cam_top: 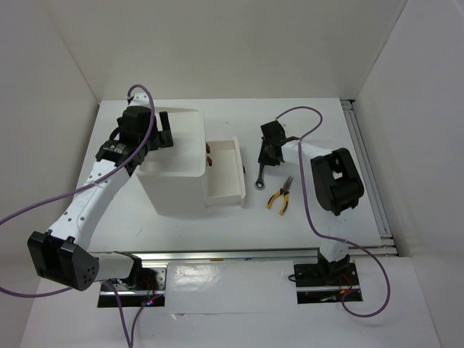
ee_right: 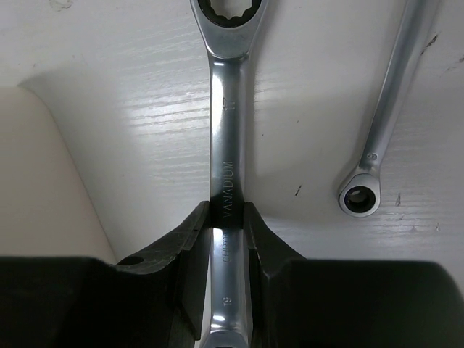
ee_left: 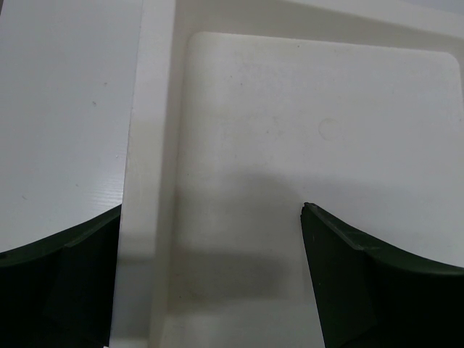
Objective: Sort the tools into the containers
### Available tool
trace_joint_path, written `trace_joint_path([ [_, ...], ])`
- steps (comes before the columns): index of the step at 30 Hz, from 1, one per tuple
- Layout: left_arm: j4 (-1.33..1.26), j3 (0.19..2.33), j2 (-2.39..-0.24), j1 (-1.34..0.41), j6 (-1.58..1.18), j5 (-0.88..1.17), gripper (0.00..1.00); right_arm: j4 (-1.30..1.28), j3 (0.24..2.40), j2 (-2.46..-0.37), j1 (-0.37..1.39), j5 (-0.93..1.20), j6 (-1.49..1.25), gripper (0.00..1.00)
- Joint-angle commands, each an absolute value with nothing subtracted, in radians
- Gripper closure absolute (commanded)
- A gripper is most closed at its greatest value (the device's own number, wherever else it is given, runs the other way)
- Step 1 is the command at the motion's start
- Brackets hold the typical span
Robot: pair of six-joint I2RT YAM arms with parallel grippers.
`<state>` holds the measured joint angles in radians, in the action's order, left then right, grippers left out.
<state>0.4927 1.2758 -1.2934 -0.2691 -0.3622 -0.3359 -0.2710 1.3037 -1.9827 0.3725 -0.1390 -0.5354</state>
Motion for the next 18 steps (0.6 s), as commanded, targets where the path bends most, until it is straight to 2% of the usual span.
trace_joint_path([
  [1,0.600,1.236,-1.322,-0.311,-0.367,-0.160,0.00,-0.170,1.292,-1.896,0.362,-0.100,-0.511,1.00],
  [10,0.600,1.236,-1.322,-0.311,-0.367,-0.160,0.00,-0.161,1.282,-1.855,0.344,-0.091,-0.502,1.00],
  [18,0.600,1.236,-1.322,-0.311,-0.367,-0.160,0.00,-0.042,1.221,-1.735,0.344,-0.067,-0.442,1.00],
])
